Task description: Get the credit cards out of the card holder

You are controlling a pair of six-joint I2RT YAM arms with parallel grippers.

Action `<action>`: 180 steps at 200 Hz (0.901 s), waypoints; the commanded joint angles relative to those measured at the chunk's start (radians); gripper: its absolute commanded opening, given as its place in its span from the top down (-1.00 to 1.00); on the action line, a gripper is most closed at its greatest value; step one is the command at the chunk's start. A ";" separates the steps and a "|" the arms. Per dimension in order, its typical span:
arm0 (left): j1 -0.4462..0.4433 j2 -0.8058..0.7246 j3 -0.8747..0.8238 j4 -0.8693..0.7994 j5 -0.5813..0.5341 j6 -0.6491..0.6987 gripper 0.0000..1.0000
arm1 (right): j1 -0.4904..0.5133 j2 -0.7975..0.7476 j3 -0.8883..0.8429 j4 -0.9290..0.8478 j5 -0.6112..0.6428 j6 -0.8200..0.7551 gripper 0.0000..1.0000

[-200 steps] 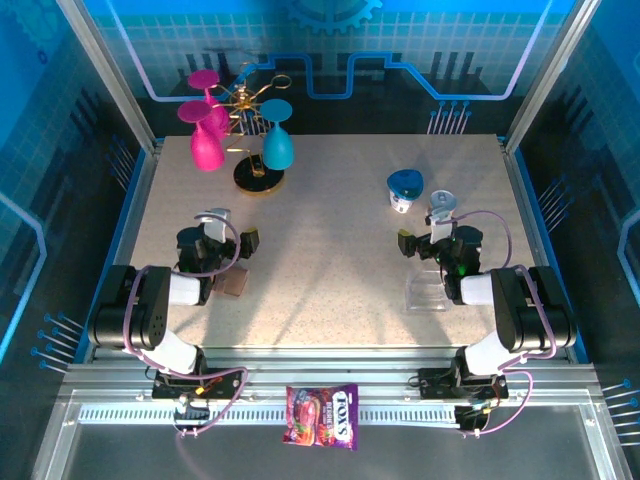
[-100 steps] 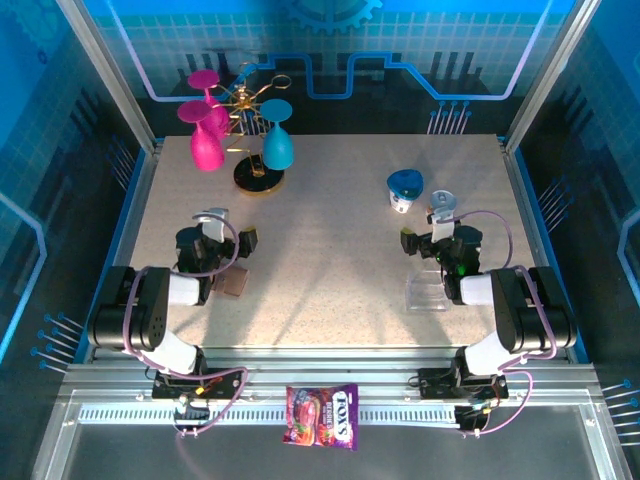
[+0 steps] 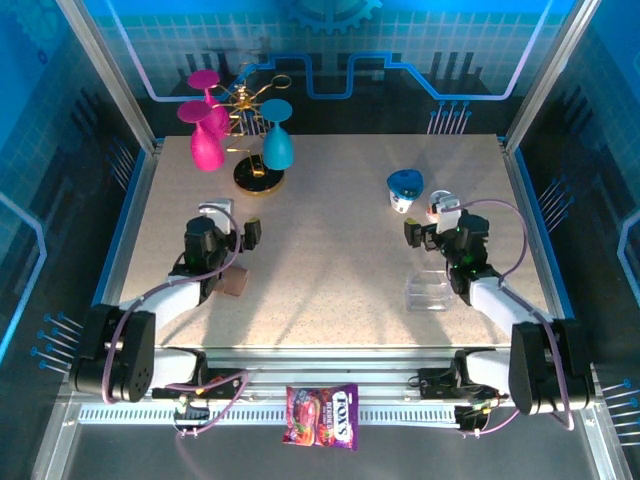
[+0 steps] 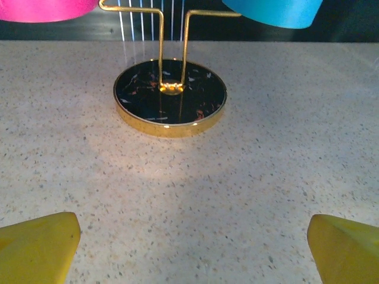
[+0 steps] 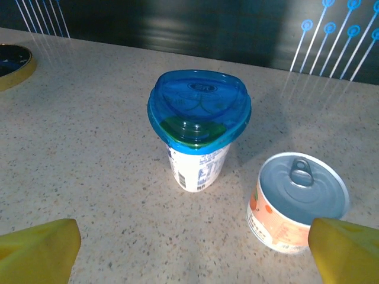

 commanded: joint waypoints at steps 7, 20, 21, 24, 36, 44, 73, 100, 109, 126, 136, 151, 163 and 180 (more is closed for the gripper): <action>-0.041 -0.095 0.101 -0.325 -0.088 -0.059 -0.99 | 0.016 -0.093 0.039 -0.274 0.014 0.075 -0.99; -0.045 -0.134 0.135 -0.428 -0.081 -0.122 -0.99 | 0.020 -0.132 0.047 -0.350 0.003 0.102 -0.99; -0.045 -0.137 0.136 -0.434 -0.078 -0.128 -0.99 | 0.020 -0.133 0.048 -0.357 0.001 0.103 -0.99; -0.046 -0.146 0.141 -0.448 -0.066 -0.138 -0.99 | 0.020 -0.143 0.050 -0.372 0.002 0.108 -0.99; -0.052 -0.174 0.160 -0.499 0.012 -0.172 -0.99 | 0.021 -0.174 0.059 -0.441 0.002 0.125 -1.00; -0.056 -0.188 0.170 -0.518 0.042 -0.227 -0.99 | 0.023 -0.193 0.063 -0.479 0.001 0.136 -1.00; -0.065 -0.208 0.237 -0.578 0.205 -0.380 -0.99 | 0.024 -0.230 0.067 -0.568 -0.008 0.166 -0.98; -0.074 -0.190 0.372 -0.725 0.287 -0.312 -0.99 | 0.028 -0.229 0.074 -0.610 -0.027 0.194 -0.95; -0.075 -0.182 0.417 -0.783 0.280 -0.274 -0.99 | 0.028 -0.225 0.082 -0.632 -0.026 0.195 -0.94; -0.074 -0.176 0.453 -0.826 0.270 -0.217 -0.99 | 0.032 -0.217 0.098 -0.674 -0.007 0.199 -0.92; -0.076 -0.178 0.443 -0.811 0.263 -0.209 -0.99 | 0.032 -0.211 0.104 -0.686 0.004 0.209 -0.92; -0.076 -0.173 0.416 -0.768 0.265 -0.210 -0.99 | 0.034 -0.198 0.129 -0.715 0.005 0.218 -0.90; -0.076 -0.163 0.403 -0.753 0.263 -0.197 -0.99 | 0.033 -0.182 0.155 -0.753 0.006 0.230 -0.88; -0.076 -0.140 0.417 -0.779 0.232 -0.164 -0.99 | 0.035 -0.164 0.193 -0.824 0.016 0.261 -0.85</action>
